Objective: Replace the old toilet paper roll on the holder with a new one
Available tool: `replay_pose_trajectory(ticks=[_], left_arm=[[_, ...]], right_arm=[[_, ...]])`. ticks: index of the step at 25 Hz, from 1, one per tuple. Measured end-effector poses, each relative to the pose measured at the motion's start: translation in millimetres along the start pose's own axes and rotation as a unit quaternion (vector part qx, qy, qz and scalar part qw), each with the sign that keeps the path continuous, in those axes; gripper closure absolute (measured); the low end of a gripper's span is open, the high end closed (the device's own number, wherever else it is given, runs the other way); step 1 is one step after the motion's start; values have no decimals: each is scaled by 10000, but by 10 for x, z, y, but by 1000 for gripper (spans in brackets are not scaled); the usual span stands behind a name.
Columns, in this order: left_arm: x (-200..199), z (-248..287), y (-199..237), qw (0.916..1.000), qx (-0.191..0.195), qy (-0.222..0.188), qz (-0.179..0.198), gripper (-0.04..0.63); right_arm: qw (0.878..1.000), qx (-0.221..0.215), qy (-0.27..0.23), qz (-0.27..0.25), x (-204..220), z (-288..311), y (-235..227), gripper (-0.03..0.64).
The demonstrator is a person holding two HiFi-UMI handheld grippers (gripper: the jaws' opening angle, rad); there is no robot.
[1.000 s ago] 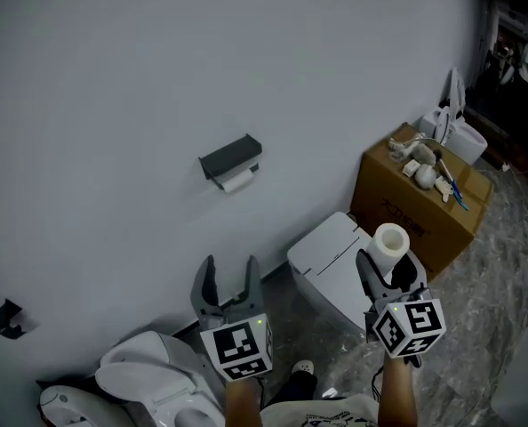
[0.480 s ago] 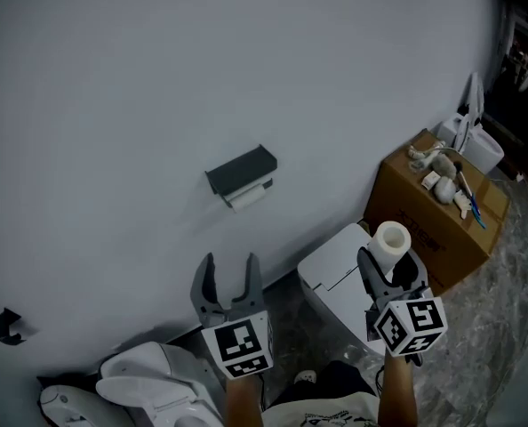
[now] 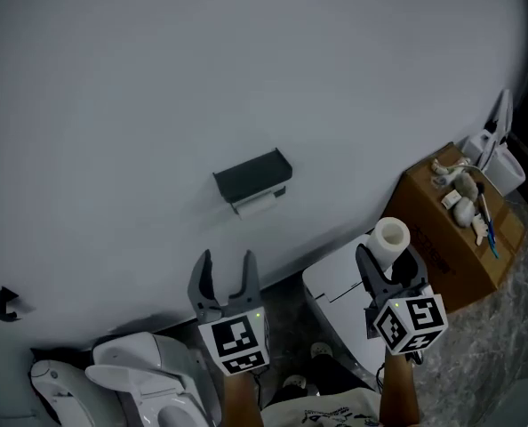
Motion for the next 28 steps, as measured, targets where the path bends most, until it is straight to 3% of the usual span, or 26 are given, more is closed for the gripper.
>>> replay_pose_trajectory(ticks=[5,11,18,21,25,28], left_arm=[[-93,277,-50,9991,-270,105,309,327],[2,562,-164,9946,-322,559,809,327],[226,949,-251,9750,-270,1246,1819,328],[343,1124,-275,9515,-396,1616,2587,327],[497,1321,-341,9002,-553,2054,3800,327],[636,1447,-373,8677,-540,2314,4367,327]], right_arm=[[9995,-322,38,-19,-61,438,-103,305],[9982,-587,147,22,-24,750,-184,305],[9976,-636,255,92,65,969,-326,305],[9976,-627,262,104,70,1029,-386,305],[9978,-580,291,114,93,1099,-462,305],[9978,-570,313,116,108,1168,-490,305]])
Point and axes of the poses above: the fingertips, and each gripper's own axes: z forward along the fingers, y to its left, x out of its underside, the point moved 2 cm from there along -z, backward along the fingers, and after that the axes turned 7 degrees about x, right-handed, at the moved point
